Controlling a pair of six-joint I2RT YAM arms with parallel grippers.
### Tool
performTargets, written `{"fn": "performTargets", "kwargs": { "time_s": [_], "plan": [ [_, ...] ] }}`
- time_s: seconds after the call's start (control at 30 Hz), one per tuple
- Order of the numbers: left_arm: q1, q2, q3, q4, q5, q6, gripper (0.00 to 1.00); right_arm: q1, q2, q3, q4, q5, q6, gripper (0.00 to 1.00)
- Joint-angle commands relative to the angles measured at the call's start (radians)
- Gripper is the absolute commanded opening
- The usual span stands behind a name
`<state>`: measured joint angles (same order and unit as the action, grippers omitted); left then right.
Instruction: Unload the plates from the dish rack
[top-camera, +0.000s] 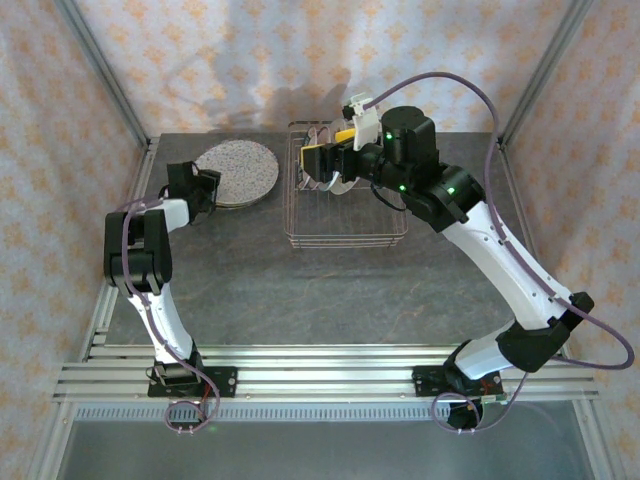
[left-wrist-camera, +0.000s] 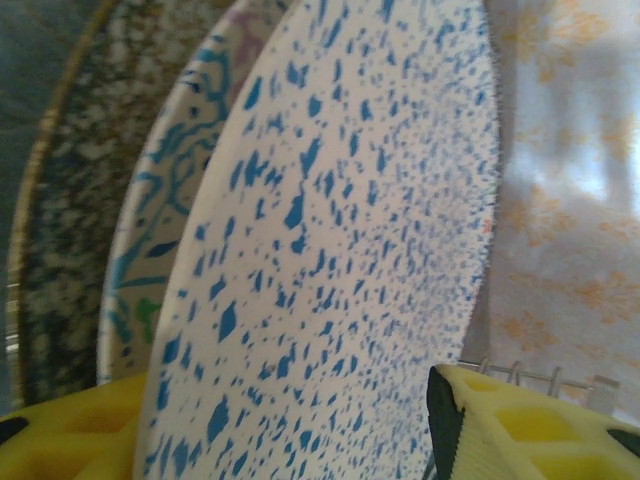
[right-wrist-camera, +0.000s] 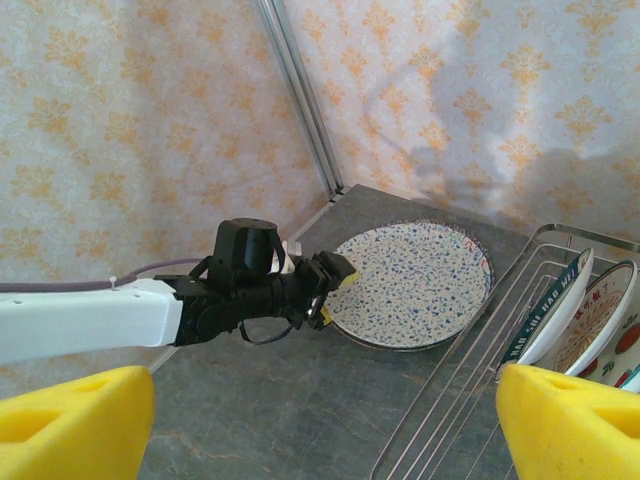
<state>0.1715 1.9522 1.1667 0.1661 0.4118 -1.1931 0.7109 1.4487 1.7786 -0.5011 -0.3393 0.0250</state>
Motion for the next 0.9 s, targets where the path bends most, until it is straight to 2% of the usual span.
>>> {"fn": "performTargets", "kwargs": {
  "time_s": [0.0,0.33,0.4,0.53,0.8,0.87],
  "plan": [
    [0.009,-0.038,0.047,-0.115,-0.013,0.046,0.6,0.005,-0.02,0.032,-0.001,0.02,0.009,0.88],
    [0.01,-0.066,0.091,-0.258,-0.037,0.073,0.61,0.005,-0.013,0.037,-0.001,0.02,0.016,0.88],
    [0.01,-0.065,0.103,-0.304,-0.045,0.075,0.64,0.005,-0.012,0.038,-0.001,0.022,0.016,0.88],
    [0.011,-0.066,0.106,-0.317,-0.051,0.073,0.64,0.006,-0.011,0.037,-0.013,0.039,0.022,0.88],
    [0.01,-0.065,0.138,-0.373,-0.06,0.087,0.65,0.005,0.02,0.079,-0.103,0.2,0.07,0.89],
    [0.01,-0.076,0.146,-0.398,-0.076,0.092,0.71,0.005,0.042,0.106,-0.15,0.254,0.078,0.89]
  ]
}}
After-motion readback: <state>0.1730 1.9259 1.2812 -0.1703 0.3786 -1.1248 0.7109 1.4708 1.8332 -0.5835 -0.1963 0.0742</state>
